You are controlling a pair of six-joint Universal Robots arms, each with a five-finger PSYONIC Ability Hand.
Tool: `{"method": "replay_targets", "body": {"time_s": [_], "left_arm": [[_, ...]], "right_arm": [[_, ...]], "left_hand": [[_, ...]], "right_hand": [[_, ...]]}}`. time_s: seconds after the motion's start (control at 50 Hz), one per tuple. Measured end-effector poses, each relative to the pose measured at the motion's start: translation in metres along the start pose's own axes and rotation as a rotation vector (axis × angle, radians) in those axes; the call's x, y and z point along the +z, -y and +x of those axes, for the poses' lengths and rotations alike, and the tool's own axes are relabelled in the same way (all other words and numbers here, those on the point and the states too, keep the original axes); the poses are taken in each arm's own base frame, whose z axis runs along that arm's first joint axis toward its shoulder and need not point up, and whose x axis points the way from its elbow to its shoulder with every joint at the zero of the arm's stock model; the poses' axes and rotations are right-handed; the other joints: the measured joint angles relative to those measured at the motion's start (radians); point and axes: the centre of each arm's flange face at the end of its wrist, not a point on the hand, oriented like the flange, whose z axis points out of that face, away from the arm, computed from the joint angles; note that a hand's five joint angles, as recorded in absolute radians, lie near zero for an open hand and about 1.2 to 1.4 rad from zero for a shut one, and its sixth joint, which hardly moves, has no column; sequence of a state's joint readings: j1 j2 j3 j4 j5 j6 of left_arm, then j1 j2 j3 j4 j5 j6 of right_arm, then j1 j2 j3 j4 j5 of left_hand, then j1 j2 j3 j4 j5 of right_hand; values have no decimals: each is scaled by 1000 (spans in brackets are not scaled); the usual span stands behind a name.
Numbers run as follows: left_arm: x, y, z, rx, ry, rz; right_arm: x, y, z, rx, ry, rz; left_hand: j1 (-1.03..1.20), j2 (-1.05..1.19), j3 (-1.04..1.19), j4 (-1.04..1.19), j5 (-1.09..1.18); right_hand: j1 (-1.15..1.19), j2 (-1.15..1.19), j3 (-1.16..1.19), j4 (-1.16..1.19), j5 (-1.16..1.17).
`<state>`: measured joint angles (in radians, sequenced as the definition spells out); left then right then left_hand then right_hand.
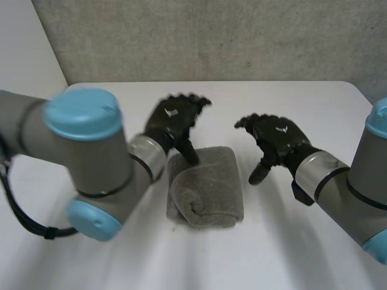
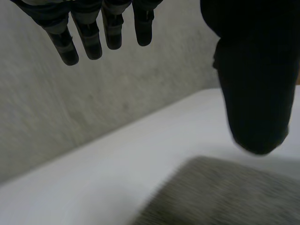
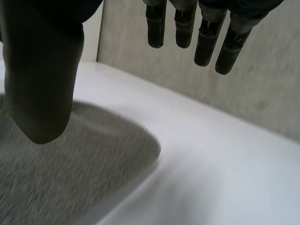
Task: Fold the towel.
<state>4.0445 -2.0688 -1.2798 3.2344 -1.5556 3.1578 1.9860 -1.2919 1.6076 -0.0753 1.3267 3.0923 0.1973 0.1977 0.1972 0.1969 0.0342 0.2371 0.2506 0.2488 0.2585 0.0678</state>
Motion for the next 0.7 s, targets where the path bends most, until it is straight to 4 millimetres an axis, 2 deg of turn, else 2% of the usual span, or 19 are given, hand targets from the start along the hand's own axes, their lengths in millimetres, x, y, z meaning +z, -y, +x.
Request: {"method": "replay_targets", "body": {"time_s": [0.04,0.14,0.24,0.28,0.42,0.56,0.62,0.7], "left_arm": [[3,-18,8,-30,-3,-57],[3,-51,11,-48,55,-176],[-4,-75,0,-31,159,-267],[-8,-83,-6,-19,197,-297],[-14,-95,-12,34,219,-330],[-14,-99,-11,78,205,-327],[-13,-96,-11,82,203,-316],[-13,-77,-11,79,204,-267]], "right_arm": [[2,-10,4,31,6,-48],[9,-26,6,78,20,-116],[22,-41,1,98,38,-158],[29,-48,-7,95,56,-175],[44,-69,-28,49,70,-223],[51,-77,-29,-39,35,-236],[51,-73,-28,-64,26,-227],[47,-50,-26,-86,13,-165]], "left_hand": [[10,10,11,10,0],[14,14,14,14,0],[11,12,12,12,0],[11,11,12,11,0],[5,2,4,3,0],[1,-2,-1,-1,0],[0,-3,-2,-2,0],[-6,-10,-11,-11,0]], "right_hand": [[0,0,0,0,0],[0,0,0,0,0],[0,0,0,0,0],[0,0,0,0,0],[0,0,0,0,0],[-3,0,0,0,0],[-4,0,0,0,-4],[-4,0,0,0,-4]]}}
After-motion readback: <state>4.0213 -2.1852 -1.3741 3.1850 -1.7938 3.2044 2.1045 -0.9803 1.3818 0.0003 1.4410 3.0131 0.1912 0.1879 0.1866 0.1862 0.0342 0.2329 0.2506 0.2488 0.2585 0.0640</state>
